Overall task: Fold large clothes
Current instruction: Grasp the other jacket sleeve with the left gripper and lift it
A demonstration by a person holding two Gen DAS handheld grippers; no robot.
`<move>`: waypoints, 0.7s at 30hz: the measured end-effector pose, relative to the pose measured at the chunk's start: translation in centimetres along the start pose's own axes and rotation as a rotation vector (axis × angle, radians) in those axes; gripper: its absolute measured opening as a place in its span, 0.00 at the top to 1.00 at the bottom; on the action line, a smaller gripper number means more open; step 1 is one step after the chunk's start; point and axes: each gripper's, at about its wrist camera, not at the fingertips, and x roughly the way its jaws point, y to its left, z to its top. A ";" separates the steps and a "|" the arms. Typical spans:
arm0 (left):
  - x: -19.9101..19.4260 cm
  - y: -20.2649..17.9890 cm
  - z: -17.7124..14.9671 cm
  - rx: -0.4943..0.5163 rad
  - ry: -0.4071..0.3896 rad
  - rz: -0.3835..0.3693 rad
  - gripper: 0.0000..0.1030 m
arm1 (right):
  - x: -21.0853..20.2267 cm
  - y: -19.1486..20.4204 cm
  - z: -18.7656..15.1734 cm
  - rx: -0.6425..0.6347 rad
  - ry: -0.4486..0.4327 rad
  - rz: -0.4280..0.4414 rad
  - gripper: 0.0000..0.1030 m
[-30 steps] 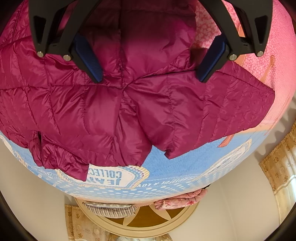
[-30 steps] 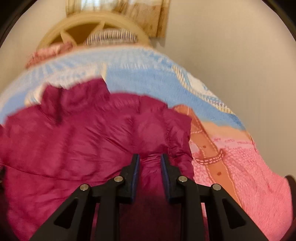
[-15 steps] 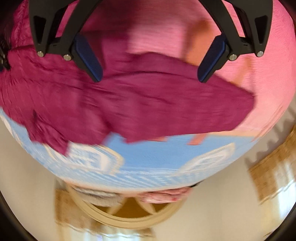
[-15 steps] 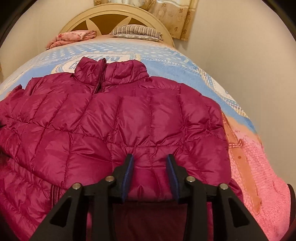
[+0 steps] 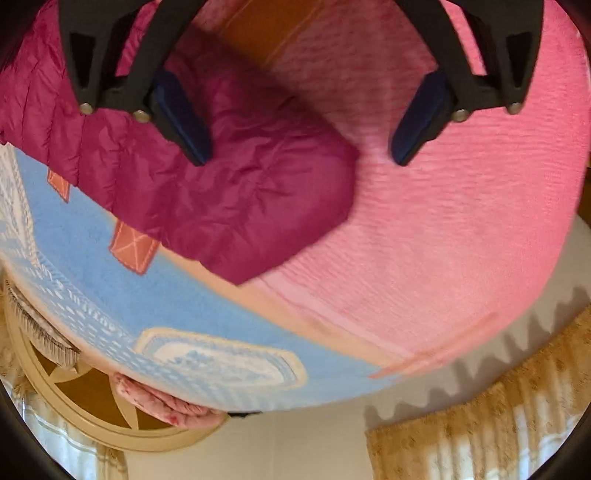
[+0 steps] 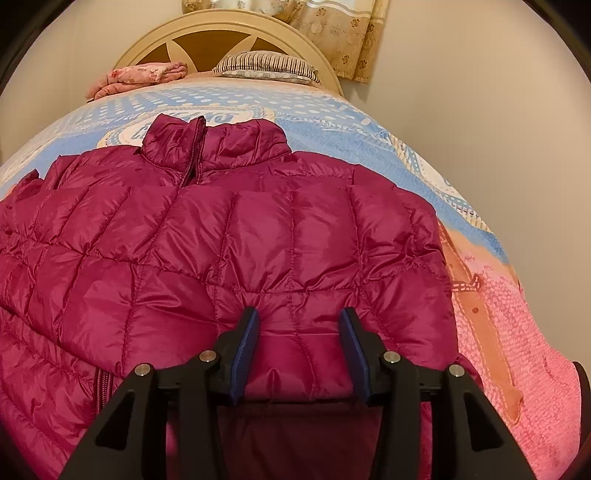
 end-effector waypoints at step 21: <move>-10.8 -4.4 -0.9 0.137 -0.272 -0.104 0.79 | 0.1 -0.7 -0.1 0.037 0.001 0.022 0.49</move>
